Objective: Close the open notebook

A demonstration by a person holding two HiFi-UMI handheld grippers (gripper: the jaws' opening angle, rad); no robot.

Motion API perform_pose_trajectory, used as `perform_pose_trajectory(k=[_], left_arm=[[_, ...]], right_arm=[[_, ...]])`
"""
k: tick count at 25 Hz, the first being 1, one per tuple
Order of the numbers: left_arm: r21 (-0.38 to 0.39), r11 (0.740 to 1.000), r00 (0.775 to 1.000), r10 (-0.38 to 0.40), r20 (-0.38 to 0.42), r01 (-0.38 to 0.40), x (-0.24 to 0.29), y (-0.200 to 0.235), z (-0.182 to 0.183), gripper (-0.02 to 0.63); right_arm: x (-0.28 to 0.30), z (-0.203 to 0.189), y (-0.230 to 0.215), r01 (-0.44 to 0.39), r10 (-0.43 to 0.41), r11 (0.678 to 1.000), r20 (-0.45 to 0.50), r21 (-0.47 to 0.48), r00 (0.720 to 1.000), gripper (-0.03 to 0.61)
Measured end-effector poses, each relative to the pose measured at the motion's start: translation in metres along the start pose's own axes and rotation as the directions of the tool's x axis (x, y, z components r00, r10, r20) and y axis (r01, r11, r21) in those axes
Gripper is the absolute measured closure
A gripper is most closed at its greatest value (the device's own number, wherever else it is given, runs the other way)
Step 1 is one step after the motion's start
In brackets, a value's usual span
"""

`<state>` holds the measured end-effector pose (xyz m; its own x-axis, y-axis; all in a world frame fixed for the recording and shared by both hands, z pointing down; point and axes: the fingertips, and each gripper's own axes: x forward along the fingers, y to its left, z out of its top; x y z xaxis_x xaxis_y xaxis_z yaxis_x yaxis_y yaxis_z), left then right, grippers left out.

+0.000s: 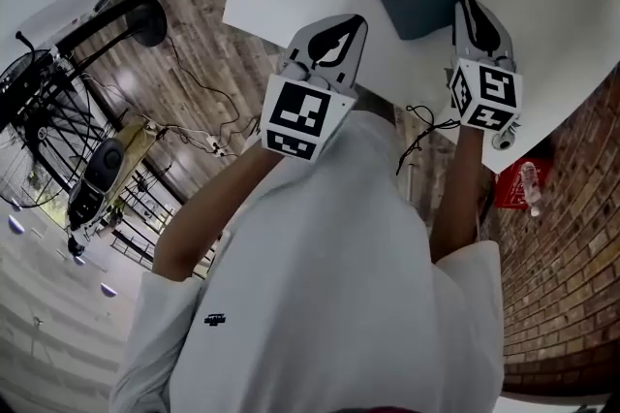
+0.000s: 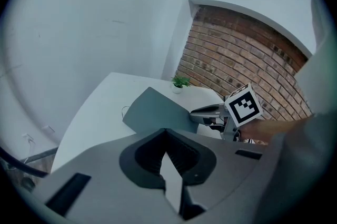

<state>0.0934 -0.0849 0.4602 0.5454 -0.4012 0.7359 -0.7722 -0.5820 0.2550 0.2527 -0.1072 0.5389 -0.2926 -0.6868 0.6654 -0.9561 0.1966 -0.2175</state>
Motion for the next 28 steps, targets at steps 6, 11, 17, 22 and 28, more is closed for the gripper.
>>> perform_pose_trajectory(k=[6,11,17,22,28], left_arm=[[-0.016,1.000,1.000,-0.001,-0.009,0.001,0.003,0.001,-0.003,0.609],[-0.018,1.000,1.000,-0.005,-0.009,0.004,0.004,-0.001,-0.003,0.609],[-0.026,1.000,1.000,-0.001,0.010,0.002,-0.001,0.000,0.001,0.609],[-0.036,0.999,0.999,0.013,0.035,-0.012,-0.014,0.004,0.004,0.609],[-0.044,0.999,0.997,0.032,0.069,-0.029,-0.033,0.009,0.008,0.609]], right_arm=[[0.003,-0.006,-0.017,0.064,-0.065,0.997,-0.030,-0.051,0.997,0.568],[0.007,-0.009,-0.016,0.054,-0.059,0.995,-0.060,-0.078,0.996,0.566],[0.001,0.001,-0.009,0.057,-0.061,0.994,-0.044,-0.097,0.997,0.566],[-0.011,0.011,0.004,0.058,-0.060,0.993,-0.009,-0.105,0.998,0.566],[-0.023,0.023,0.025,0.042,-0.040,0.991,0.020,-0.126,0.999,0.566]])
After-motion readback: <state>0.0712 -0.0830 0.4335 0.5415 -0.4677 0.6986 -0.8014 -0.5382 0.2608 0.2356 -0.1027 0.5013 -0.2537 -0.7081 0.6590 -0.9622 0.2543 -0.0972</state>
